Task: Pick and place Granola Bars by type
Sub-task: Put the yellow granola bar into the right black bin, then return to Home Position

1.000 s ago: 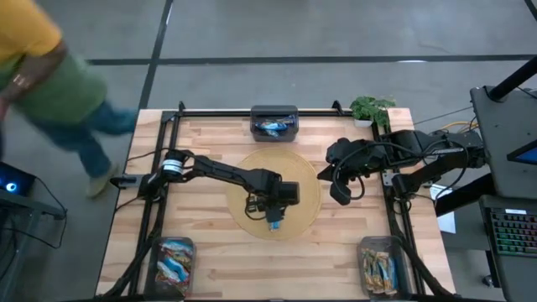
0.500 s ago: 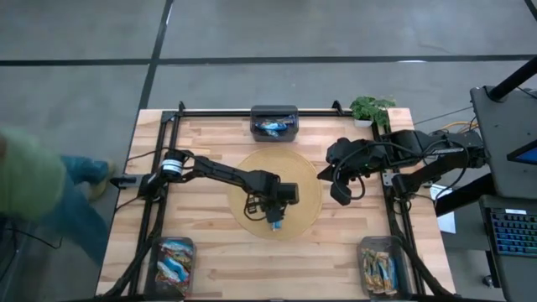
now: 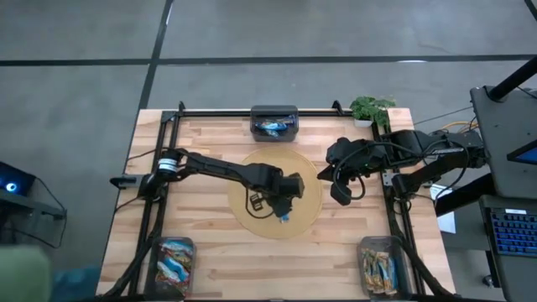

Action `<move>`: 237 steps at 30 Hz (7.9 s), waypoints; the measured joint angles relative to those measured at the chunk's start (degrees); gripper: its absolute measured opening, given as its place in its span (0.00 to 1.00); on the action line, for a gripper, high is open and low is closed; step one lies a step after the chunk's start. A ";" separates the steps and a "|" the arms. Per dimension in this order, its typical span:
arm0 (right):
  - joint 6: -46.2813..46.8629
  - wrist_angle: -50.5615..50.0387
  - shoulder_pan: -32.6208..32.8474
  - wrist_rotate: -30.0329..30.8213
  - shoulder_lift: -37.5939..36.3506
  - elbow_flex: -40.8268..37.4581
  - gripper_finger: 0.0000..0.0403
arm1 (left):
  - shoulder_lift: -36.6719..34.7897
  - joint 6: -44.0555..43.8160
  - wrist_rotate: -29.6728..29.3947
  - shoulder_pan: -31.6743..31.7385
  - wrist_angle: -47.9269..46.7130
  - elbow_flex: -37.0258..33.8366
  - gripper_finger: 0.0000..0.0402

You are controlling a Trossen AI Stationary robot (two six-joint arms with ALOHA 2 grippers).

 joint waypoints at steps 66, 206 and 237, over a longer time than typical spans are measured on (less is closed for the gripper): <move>-24.85 23.05 -2.97 17.39 10.18 26.99 0.81 | -30.05 -63.84 20.65 15.23 39.03 3.64 0.13; 104.02 1.71 52.00 -14.96 10.95 -21.20 0.07 | -54.05 -61.71 22.16 15.89 -6.61 -9.78 0.00; 95.85 -0.13 51.69 2.49 9.72 -18.65 0.37 | -54.10 -61.34 21.88 15.93 -2.30 -9.78 0.00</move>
